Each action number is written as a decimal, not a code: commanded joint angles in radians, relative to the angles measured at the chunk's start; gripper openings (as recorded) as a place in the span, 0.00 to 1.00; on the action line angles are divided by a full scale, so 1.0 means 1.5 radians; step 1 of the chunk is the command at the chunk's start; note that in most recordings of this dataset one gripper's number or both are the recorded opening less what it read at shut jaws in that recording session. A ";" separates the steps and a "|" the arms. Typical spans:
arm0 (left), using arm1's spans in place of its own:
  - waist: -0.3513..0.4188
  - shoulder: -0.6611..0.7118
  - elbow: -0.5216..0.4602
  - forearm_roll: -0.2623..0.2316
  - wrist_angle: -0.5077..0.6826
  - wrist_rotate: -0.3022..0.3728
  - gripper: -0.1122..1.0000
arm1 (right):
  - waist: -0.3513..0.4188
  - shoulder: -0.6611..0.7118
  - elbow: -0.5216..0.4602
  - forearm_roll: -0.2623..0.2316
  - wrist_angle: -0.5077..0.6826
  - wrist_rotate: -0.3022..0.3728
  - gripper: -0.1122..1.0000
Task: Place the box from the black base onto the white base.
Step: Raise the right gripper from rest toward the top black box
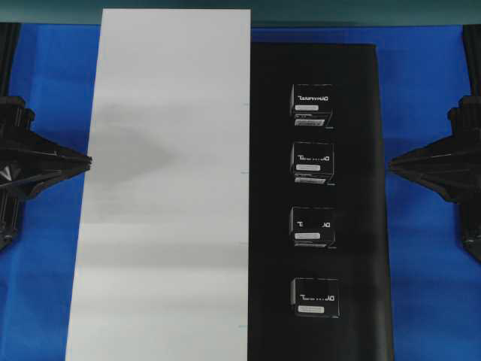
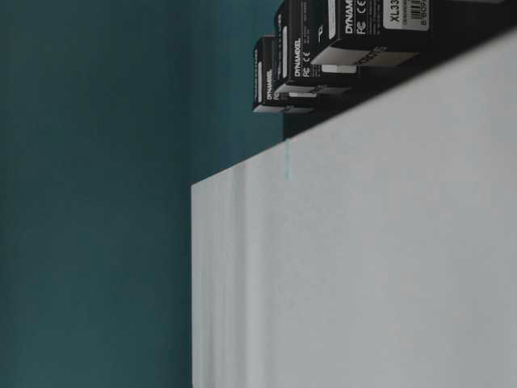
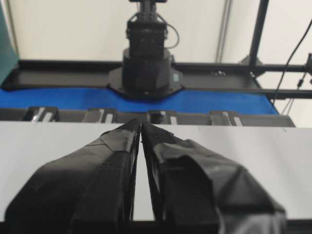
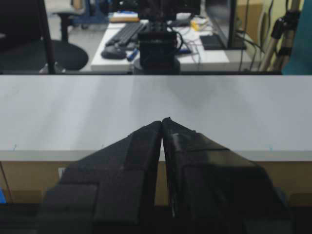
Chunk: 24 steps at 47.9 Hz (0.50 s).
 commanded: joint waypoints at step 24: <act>0.001 -0.049 -0.105 0.009 0.170 -0.003 0.05 | -0.284 0.038 -0.238 0.024 0.667 -0.088 0.14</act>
